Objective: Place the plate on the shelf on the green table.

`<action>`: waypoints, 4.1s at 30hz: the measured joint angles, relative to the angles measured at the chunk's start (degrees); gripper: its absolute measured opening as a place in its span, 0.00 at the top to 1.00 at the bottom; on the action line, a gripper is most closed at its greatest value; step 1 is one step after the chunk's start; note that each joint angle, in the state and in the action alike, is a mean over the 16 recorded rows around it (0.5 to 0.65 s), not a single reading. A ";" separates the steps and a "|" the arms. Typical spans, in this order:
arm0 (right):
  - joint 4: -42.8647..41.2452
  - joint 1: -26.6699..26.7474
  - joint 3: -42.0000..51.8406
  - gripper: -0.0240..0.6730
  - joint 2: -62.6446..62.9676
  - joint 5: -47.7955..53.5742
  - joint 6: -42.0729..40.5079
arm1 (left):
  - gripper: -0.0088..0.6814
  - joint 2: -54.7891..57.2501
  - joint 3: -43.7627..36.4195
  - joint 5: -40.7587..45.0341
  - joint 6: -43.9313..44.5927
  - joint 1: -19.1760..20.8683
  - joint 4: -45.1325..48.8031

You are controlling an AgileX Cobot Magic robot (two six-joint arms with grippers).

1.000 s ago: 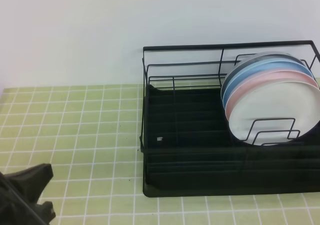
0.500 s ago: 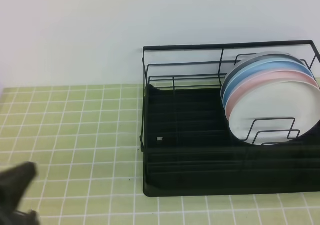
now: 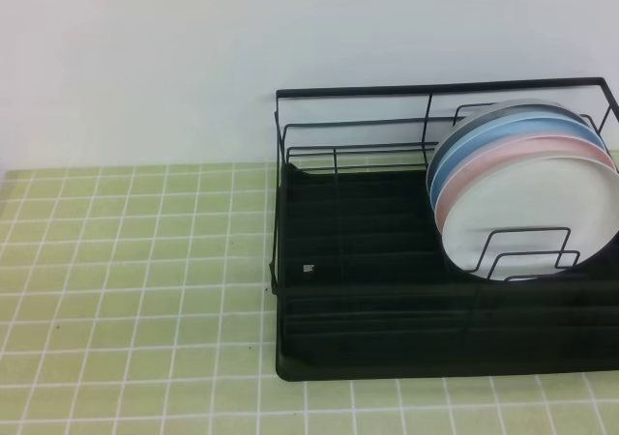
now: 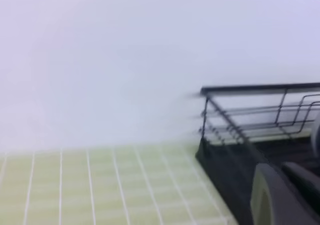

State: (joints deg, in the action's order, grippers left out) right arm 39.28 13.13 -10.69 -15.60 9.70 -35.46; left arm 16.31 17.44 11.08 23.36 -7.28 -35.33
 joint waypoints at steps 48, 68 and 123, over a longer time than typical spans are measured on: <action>0.01 -8.86 0.00 0.97 7.82 3.96 0.00 | 0.99 -16.97 -17.47 7.65 -28.87 5.20 31.99; -3.65 -11.49 3.91 0.97 16.06 -2.68 -6.32 | 0.99 -16.97 -17.47 7.65 -28.87 5.20 31.99; -47.18 -11.49 10.75 0.97 16.06 9.03 41.78 | 0.99 -16.94 -17.47 7.51 -28.87 5.20 31.99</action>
State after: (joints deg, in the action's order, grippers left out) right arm -7.90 1.64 0.06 0.46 18.74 6.31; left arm -0.63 -0.03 18.60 -5.51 -2.08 -3.34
